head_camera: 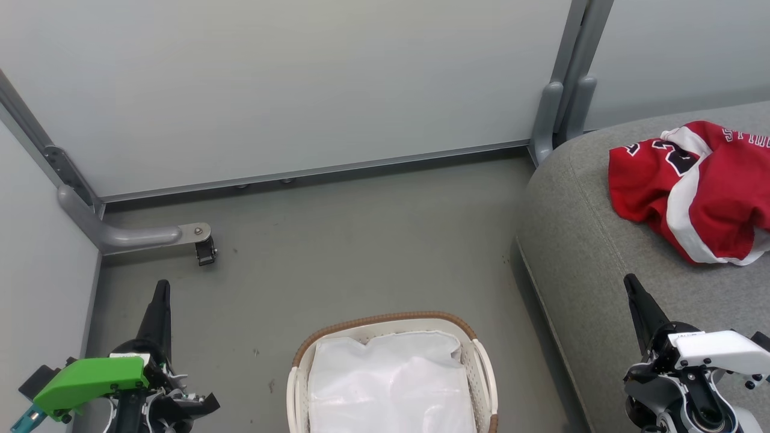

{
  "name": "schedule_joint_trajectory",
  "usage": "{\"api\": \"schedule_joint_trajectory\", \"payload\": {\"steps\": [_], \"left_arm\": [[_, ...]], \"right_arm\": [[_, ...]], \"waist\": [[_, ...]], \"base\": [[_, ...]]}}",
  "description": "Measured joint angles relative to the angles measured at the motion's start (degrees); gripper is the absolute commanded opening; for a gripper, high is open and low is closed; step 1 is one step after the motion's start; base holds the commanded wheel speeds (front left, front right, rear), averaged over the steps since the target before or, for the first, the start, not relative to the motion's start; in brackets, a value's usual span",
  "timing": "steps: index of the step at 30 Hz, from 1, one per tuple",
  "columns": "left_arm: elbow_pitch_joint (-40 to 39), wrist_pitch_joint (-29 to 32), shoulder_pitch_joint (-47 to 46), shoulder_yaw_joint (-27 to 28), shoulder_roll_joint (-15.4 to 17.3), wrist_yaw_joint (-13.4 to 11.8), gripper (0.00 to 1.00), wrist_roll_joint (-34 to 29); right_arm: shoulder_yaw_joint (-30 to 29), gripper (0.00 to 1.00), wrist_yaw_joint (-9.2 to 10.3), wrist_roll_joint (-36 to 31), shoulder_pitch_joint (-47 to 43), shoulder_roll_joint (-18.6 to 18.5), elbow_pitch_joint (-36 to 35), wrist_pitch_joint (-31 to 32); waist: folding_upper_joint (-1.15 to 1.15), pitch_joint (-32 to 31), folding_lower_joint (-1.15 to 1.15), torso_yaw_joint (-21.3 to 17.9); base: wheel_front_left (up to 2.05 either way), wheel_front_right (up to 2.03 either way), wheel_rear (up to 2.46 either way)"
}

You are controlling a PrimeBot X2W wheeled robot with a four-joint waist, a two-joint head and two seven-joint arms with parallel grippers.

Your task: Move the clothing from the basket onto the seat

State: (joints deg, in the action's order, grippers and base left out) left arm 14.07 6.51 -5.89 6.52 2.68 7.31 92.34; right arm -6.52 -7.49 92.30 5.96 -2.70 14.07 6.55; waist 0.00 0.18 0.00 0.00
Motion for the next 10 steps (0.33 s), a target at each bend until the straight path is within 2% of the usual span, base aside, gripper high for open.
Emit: {"api": "schedule_joint_trajectory", "payload": {"steps": [10], "left_arm": [[0.0, 0.0, 0.0, 0.0, 0.0, 0.0, 0.00, 0.0]], "right_arm": [[0.0, 0.00, 0.00, 0.0, 0.0, 0.0, 0.0, 0.0]], "waist": [[0.00, 0.0, 0.00, 0.0]], "base": [[0.00, 0.00, 0.00]]}}
